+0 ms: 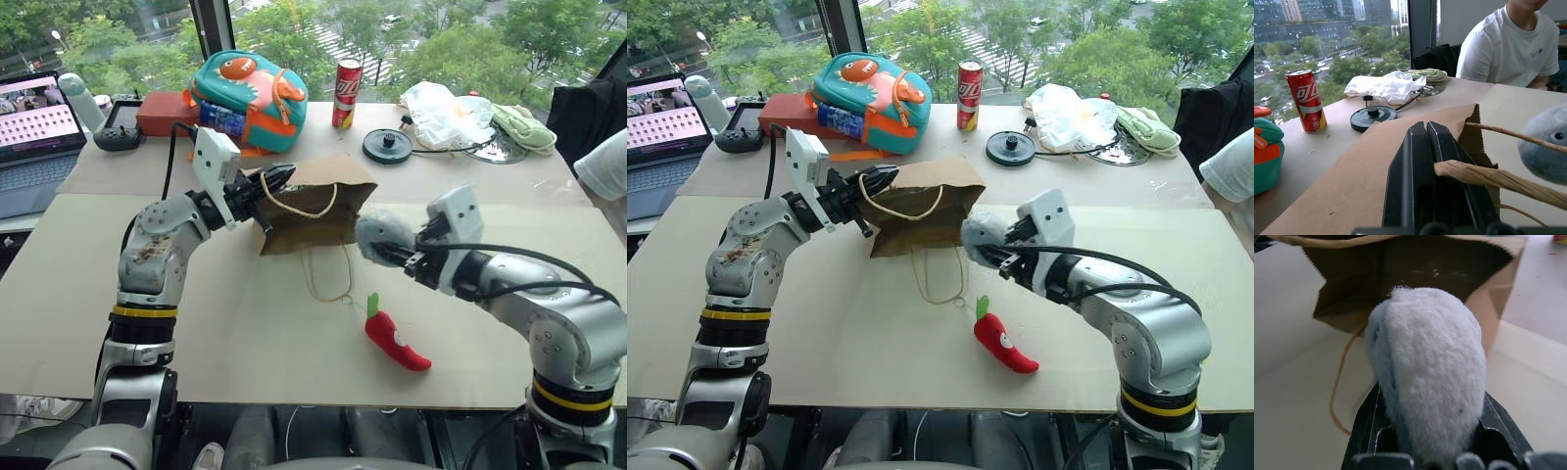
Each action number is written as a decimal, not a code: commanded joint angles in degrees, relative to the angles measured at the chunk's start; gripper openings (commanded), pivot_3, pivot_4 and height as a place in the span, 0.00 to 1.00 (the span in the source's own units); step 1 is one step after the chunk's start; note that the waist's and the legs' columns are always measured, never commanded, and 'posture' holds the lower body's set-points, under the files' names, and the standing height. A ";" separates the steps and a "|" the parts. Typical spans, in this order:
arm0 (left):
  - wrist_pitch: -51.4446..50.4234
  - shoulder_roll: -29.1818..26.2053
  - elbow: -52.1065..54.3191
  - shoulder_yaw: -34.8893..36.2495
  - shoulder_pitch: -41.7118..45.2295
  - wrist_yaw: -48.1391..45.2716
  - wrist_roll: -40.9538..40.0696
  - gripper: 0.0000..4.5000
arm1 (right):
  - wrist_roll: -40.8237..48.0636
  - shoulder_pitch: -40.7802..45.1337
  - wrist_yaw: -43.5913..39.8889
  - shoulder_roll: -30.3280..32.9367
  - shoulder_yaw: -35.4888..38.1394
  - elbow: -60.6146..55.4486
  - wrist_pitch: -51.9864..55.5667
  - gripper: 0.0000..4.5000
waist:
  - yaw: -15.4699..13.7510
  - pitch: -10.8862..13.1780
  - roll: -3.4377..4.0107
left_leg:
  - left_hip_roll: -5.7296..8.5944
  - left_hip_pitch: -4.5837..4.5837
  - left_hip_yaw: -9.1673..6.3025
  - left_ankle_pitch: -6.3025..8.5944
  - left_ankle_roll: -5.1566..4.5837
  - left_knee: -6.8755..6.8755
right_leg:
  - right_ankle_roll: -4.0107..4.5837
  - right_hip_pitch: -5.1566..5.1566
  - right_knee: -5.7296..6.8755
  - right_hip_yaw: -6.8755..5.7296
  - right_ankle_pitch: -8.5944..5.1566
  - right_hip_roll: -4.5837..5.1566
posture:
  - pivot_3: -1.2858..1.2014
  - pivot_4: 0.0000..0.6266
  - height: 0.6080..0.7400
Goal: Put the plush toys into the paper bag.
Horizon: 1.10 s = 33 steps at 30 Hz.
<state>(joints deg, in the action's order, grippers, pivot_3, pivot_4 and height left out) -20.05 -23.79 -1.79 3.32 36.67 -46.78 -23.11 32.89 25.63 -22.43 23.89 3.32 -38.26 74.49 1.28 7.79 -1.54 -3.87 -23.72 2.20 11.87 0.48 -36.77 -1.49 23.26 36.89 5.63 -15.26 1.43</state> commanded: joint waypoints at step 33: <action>2.05 0.65 0.85 -0.37 1.16 -0.33 -0.67 0.00 | -4.06 20.17 29.41 -34.67 8.28 40.69 -24.91 0.99 | 1.47 0.03 0.07 | 0.00 -0.14 -0.04 0.00 0.00 0.18 | 0.02 0.17 0.09 -0.04 0.01 0.02 | 0.52 0.24 0.95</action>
<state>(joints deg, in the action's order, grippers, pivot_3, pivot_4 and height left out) -19.22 -22.80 -1.98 2.46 36.49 -46.96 -23.59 27.41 43.08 6.99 -5.43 13.11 5.10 50.64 2.75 7.82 -1.47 -3.88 -23.86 2.16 11.87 0.48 -36.58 -1.47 23.44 36.98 5.59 -15.25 1.45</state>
